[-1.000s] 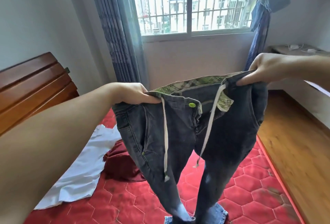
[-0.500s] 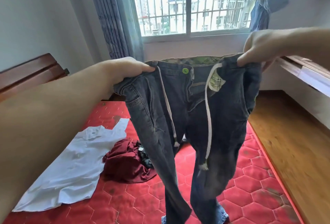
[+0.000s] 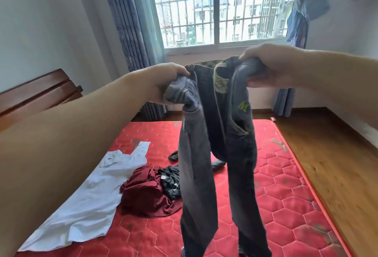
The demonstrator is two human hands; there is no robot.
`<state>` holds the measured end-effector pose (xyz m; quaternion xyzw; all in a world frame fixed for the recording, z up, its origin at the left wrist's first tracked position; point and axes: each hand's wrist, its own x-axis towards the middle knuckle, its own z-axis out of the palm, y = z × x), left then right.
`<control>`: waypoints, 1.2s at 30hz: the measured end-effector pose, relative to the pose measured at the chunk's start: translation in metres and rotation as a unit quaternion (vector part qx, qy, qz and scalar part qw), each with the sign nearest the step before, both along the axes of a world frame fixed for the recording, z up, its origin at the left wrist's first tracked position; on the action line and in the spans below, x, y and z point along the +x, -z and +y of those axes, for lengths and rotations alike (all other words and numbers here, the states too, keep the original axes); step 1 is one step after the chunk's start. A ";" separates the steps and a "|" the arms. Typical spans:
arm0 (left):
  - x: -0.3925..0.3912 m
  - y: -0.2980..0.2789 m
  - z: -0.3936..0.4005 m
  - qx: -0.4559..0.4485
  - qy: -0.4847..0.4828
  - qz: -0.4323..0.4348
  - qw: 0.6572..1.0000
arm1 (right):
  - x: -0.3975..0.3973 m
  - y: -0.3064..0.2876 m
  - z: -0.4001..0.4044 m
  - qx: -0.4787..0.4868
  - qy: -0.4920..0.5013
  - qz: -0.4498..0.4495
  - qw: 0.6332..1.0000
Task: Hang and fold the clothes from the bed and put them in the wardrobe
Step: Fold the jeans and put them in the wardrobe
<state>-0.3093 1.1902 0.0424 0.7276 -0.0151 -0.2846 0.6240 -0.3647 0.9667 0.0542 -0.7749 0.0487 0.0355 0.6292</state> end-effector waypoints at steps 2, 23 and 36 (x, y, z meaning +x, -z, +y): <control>-0.005 -0.005 -0.009 -0.045 -0.005 0.004 0.999 | -0.005 -0.002 0.014 -0.078 0.026 -0.090 0.993; -0.021 -0.008 -0.060 -0.029 -0.060 -0.411 0.909 | -0.008 -0.039 0.041 -0.099 0.083 -0.252 0.959; -0.008 -0.006 -0.014 -0.207 0.057 -0.217 0.952 | -0.002 0.012 -0.050 0.026 -0.129 -0.050 0.990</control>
